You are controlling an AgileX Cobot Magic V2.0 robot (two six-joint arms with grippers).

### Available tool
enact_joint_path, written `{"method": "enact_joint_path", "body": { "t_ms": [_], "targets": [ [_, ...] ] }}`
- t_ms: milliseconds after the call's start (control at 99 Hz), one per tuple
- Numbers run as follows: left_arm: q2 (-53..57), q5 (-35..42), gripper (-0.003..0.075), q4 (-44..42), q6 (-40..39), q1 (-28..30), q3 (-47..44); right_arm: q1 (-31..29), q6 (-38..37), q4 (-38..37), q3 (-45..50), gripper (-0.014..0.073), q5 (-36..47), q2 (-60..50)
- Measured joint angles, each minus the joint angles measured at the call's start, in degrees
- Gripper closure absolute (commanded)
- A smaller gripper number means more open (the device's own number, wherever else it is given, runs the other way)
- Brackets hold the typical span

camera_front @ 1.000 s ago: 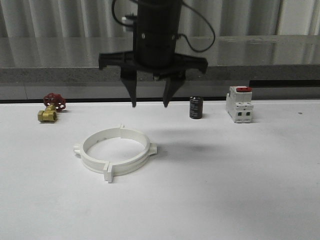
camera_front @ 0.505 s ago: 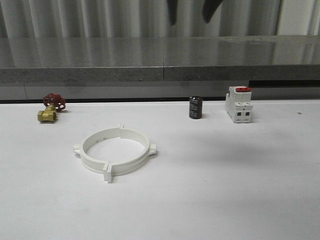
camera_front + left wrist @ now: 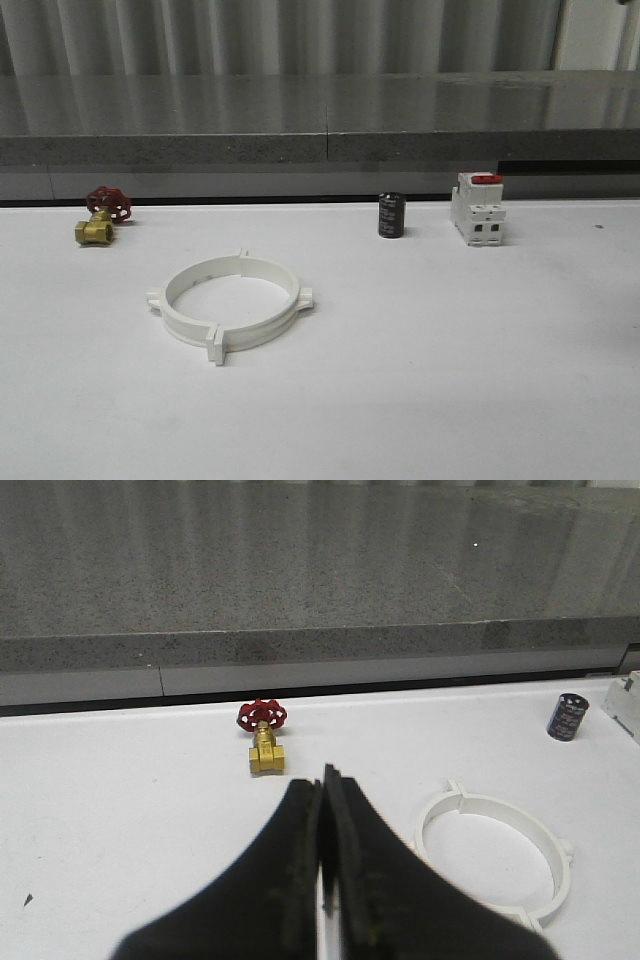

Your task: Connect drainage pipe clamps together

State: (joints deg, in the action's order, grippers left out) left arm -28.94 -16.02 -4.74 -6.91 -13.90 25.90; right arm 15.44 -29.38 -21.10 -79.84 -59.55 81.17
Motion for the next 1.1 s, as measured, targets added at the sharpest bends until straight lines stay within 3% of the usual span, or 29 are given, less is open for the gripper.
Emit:
{"method": "enact_joint_path", "body": {
  "t_ms": [263, 545, 778, 869, 1071, 1101],
  "targets": [
    [0.0, 0.0, 0.0741, 0.0, 0.0, 0.0, 0.0, -8.64, 0.0, 1.69, 21.01, 0.0156, 6.35, -17.32],
    [0.0, 0.0, 0.0741, 0.0, 0.0, 0.0, 0.0, -8.86, 0.88, 3.91, 36.53, 0.016, 7.31, -36.72],
    [0.0, 0.0, 0.0741, 0.0, 0.0, 0.0, 0.0, -8.86, 10.48, 5.08, 41.19, 0.0164, 6.3, -48.78],
    [0.0, 0.0, 0.0741, 0.0, 0.0, 0.0, 0.0, -8.86, 13.89, 7.12, 41.31, 0.0252, 6.01, -50.71],
    [0.0, 0.0, 0.0741, 0.0, 0.0, 0.0, 0.0, -8.86, 15.89, 11.1, 41.43, 0.0666, 5.65, -51.37],
    [0.0, 0.0, 0.0741, 0.0, 0.0, 0.0, 0.0, -8.86, 15.89, 11.24, 41.43, 0.0659, 5.65, -51.37]
  ]
}}
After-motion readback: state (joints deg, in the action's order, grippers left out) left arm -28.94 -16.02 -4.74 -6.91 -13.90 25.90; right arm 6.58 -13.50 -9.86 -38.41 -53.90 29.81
